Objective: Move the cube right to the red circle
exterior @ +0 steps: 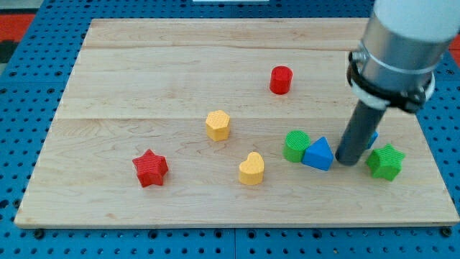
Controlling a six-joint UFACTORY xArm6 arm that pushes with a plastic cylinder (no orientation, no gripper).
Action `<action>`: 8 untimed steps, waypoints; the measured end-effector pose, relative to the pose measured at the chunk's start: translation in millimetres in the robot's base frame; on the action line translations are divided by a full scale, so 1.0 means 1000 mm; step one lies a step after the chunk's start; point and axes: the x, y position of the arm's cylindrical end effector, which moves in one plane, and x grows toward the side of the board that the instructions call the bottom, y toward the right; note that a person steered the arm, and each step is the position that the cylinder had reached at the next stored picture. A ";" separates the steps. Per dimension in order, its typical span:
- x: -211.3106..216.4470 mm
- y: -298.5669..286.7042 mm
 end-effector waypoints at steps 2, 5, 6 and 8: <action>-0.043 0.030; -0.046 0.009; -0.084 0.028; -0.134 -0.030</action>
